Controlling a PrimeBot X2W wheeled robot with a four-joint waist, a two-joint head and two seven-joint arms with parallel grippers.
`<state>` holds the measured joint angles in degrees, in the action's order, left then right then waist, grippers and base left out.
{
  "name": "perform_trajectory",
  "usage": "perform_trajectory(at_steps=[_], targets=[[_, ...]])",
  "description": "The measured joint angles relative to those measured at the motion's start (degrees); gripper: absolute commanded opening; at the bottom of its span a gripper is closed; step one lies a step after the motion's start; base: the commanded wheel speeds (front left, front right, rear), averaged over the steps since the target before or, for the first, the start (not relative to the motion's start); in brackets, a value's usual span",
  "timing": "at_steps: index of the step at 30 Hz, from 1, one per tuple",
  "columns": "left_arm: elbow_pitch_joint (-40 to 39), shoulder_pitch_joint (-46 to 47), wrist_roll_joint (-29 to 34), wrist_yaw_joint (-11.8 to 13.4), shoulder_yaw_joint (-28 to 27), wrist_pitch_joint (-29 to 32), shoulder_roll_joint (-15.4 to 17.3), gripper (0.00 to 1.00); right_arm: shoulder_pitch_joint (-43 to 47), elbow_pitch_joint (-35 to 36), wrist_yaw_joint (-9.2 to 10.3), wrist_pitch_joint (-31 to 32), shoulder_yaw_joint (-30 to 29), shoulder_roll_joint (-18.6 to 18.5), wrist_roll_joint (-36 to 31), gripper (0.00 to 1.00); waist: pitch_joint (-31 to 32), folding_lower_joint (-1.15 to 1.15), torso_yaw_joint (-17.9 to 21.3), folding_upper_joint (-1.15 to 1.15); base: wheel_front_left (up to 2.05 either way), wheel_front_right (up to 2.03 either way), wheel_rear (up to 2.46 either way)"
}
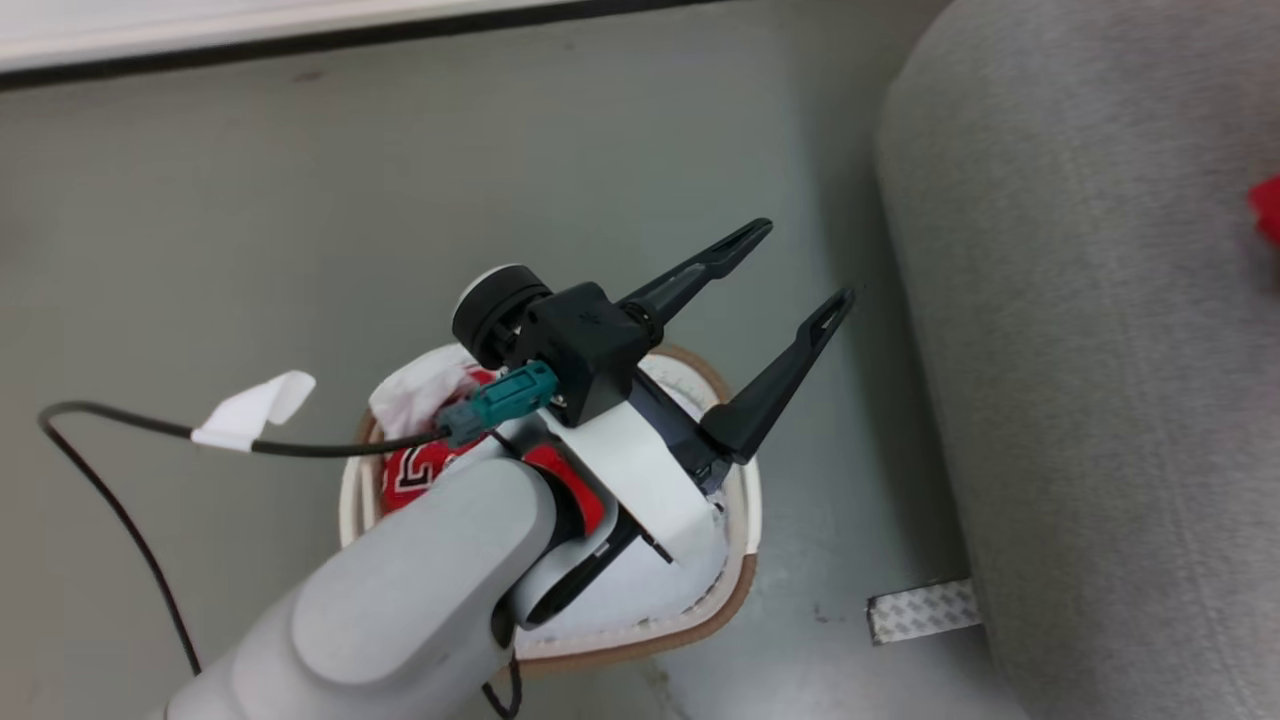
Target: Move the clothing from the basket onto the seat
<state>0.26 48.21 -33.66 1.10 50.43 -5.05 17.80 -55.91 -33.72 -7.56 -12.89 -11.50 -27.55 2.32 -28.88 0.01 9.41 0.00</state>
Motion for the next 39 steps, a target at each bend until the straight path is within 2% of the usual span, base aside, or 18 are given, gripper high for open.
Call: perform_trajectory(at_steps=[5,10,12,13,18,20,25,33,39], targets=[[1.3,0.1,0.0,-0.1,0.1,-1.1,-0.2,1.00,-2.8,-7.7,0.00,1.5,-7.7,-2.5,-5.4,0.00,-3.0,0.00,-3.3,0.00,0.00,0.00,0.00],[2.2,-0.6,-0.2,-0.1,0.0,-1.7,0.2,1.00,0.3,-13.2,0.00,1.9,-18.0,1.1,-11.7,0.01,-4.1,0.00,-4.6,0.00,0.00,0.00,0.00],[2.7,-0.7,-0.2,-0.1,-0.1,-2.1,0.4,1.00,1.9,-14.7,0.00,2.0,-21.5,2.3,-14.4,0.50,-4.0,-0.01,-4.4,0.00,0.00,0.00,0.00],[3.0,-0.8,-0.3,-0.1,-0.1,-2.1,0.5,1.00,2.4,-15.3,0.00,2.0,-23.0,2.9,-15.2,1.00,-4.0,-0.01,-4.2,0.00,0.00,0.00,0.00],[4.7,-1.6,-0.6,0.7,-1.3,-4.2,1.1,1.00,5.1,-16.1,0.00,0.5,-27.4,7.7,-19.2,1.00,-2.9,-0.01,-3.1,0.00,0.00,0.00,0.00],[5.8,-2.4,-0.6,1.1,-1.9,-5.2,1.7,1.00,6.5,-16.1,0.00,-0.5,-26.8,9.6,-21.2,1.00,-2.1,-0.01,-2.5,0.00,0.00,0.00,0.00],[8.2,-5.4,-1.3,2.0,-3.2,-7.4,3.0,1.00,9.6,-13.3,0.00,-2.0,-23.3,13.8,-20.7,1.00,1.3,-0.01,-1.1,0.00,0.00,0.00,0.00],[11.2,-13.0,-2.1,4.2,-6.5,-9.7,4.3,1.00,22.5,4.6,0.00,-2.2,-13.3,19.0,-12.5,1.00,9.3,-0.02,0.1,0.00,0.00,0.00,0.00],[10.6,-21.6,-0.2,6.0,-12.0,-10.0,3.7,1.00,33.2,12.8,0.00,-2.2,-7.7,21.5,-8.6,1.00,15.8,-0.03,-0.5,0.00,0.00,0.00,0.00]])
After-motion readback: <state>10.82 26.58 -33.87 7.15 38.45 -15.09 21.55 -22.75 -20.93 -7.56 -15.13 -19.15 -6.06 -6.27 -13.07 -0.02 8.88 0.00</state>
